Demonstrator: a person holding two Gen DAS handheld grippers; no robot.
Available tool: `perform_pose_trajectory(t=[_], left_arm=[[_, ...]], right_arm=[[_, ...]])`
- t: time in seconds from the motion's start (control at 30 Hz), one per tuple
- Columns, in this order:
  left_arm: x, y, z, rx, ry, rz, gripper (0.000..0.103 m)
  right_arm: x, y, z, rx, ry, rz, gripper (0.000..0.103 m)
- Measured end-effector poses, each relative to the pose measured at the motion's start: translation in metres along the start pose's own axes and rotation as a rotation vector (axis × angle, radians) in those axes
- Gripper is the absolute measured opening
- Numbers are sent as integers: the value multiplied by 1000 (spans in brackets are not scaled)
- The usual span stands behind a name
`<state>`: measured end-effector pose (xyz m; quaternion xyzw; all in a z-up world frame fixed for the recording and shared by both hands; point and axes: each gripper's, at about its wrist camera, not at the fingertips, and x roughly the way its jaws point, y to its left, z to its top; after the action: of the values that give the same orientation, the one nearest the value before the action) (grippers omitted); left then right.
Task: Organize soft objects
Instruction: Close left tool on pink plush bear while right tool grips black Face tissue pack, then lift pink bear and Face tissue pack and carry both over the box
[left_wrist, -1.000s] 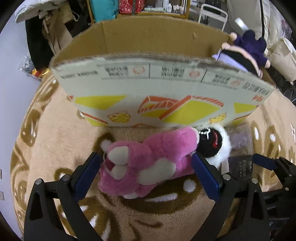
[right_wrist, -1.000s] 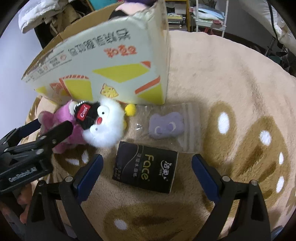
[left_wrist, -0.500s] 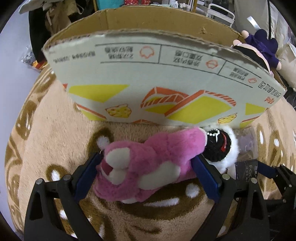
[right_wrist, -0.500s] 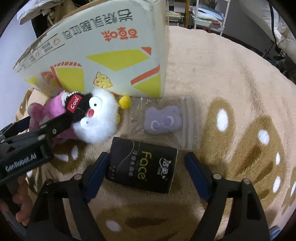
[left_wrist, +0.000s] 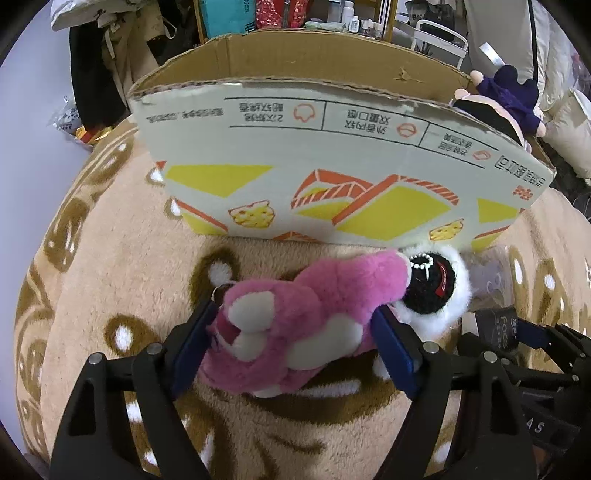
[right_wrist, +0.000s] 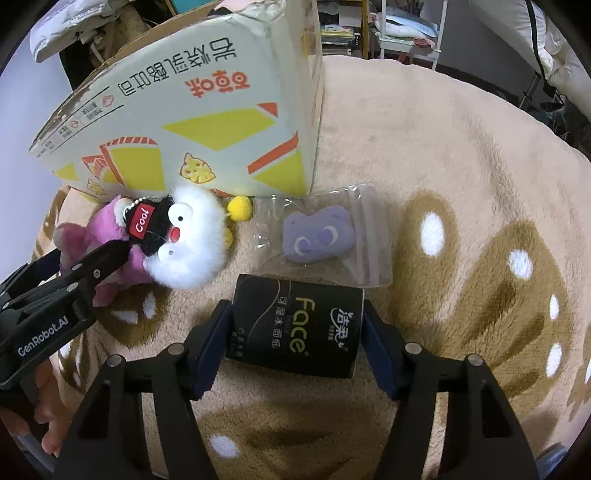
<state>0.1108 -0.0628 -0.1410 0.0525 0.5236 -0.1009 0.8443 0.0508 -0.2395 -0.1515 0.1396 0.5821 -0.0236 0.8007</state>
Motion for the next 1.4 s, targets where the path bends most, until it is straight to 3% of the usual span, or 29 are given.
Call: perform_pose_trajectory(t=[0.17,0.57,0.9,1.07,1.4], left_arm=[[-15,-1,-12,-4,-8,4,82],[-43,0,-12,-14,-65,57,82],[-103,6,-20,-75,-258,61,82],[-133,-2,-25,-37,-411,131,82],[-164,1,-22,-35,-581,148,82]], right_arm=[[-12,-16,-2,55,-29,46,71],[-60,-18,-4,50,-213,71,71],[-108,-11,0,0,-461,110,71],[-128,-9,4,-14,-567,123,71],[-152,-4,15,-40,-674,140,71]])
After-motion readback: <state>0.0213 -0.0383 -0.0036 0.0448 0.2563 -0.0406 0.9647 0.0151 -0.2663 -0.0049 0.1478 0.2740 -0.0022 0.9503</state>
